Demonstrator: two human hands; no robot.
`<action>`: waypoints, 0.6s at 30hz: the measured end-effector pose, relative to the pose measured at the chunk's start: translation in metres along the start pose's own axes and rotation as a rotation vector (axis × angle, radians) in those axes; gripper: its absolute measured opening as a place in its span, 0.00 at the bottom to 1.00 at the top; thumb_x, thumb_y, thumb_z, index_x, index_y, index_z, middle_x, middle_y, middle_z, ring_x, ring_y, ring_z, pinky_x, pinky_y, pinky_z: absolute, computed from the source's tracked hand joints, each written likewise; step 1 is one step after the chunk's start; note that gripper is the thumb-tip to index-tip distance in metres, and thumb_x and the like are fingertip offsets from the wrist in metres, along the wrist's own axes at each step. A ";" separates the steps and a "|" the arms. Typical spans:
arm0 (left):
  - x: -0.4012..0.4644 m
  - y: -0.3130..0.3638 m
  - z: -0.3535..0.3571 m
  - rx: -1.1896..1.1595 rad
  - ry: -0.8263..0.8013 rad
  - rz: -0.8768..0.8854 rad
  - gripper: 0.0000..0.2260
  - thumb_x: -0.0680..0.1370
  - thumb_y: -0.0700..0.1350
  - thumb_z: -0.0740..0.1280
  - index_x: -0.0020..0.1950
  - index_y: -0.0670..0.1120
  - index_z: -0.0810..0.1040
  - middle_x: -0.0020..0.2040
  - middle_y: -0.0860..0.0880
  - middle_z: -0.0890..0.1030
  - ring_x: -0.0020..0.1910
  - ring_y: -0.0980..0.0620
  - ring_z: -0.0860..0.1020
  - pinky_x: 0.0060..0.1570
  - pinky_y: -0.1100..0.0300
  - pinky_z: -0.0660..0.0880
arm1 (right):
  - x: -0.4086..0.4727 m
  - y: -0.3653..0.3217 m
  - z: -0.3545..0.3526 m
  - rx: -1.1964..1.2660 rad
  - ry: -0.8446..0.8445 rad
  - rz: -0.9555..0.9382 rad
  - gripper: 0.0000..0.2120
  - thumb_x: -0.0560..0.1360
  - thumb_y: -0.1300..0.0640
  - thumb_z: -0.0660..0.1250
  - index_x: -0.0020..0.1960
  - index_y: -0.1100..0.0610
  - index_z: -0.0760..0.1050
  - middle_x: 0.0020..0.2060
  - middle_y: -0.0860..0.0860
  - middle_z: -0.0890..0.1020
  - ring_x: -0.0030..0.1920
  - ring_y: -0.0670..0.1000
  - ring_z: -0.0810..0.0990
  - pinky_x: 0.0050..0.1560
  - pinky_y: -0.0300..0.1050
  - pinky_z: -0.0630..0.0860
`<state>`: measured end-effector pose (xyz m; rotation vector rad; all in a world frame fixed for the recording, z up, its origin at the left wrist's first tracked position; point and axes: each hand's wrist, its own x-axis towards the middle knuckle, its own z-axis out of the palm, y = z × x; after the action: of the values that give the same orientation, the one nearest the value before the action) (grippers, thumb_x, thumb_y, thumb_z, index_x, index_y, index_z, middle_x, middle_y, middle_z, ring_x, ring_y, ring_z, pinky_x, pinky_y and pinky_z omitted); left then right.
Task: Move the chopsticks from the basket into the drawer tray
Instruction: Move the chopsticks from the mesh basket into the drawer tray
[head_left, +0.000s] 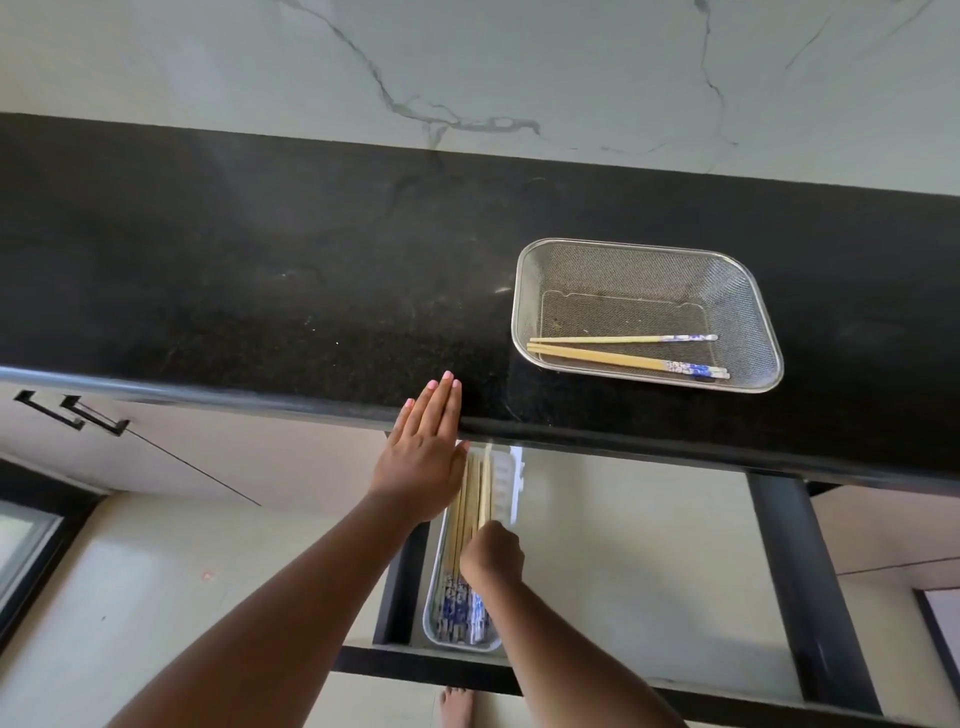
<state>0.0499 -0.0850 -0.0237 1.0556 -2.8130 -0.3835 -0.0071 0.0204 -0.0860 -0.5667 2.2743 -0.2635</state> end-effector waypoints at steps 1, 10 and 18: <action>0.000 0.000 0.001 0.005 0.000 -0.002 0.29 0.83 0.52 0.50 0.79 0.46 0.39 0.79 0.49 0.39 0.76 0.52 0.35 0.72 0.57 0.33 | -0.001 0.000 0.001 0.003 0.013 -0.006 0.12 0.78 0.63 0.59 0.61 0.63 0.73 0.56 0.57 0.81 0.55 0.54 0.81 0.53 0.43 0.77; 0.002 0.000 0.004 0.018 0.013 -0.010 0.30 0.83 0.53 0.51 0.79 0.46 0.40 0.79 0.49 0.39 0.77 0.52 0.36 0.72 0.56 0.34 | -0.013 0.001 0.000 0.038 0.071 0.009 0.14 0.81 0.60 0.55 0.61 0.62 0.73 0.55 0.55 0.81 0.53 0.51 0.82 0.47 0.38 0.77; 0.001 0.002 0.003 0.012 0.010 -0.011 0.30 0.83 0.53 0.51 0.79 0.46 0.40 0.79 0.49 0.40 0.77 0.52 0.36 0.72 0.56 0.33 | -0.031 -0.010 -0.038 -0.271 0.007 -0.219 0.11 0.76 0.65 0.62 0.58 0.65 0.74 0.52 0.58 0.82 0.51 0.55 0.82 0.46 0.42 0.78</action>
<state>0.0471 -0.0837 -0.0260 1.0724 -2.8053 -0.3623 -0.0122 0.0268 -0.0370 -0.9590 2.2709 -0.0619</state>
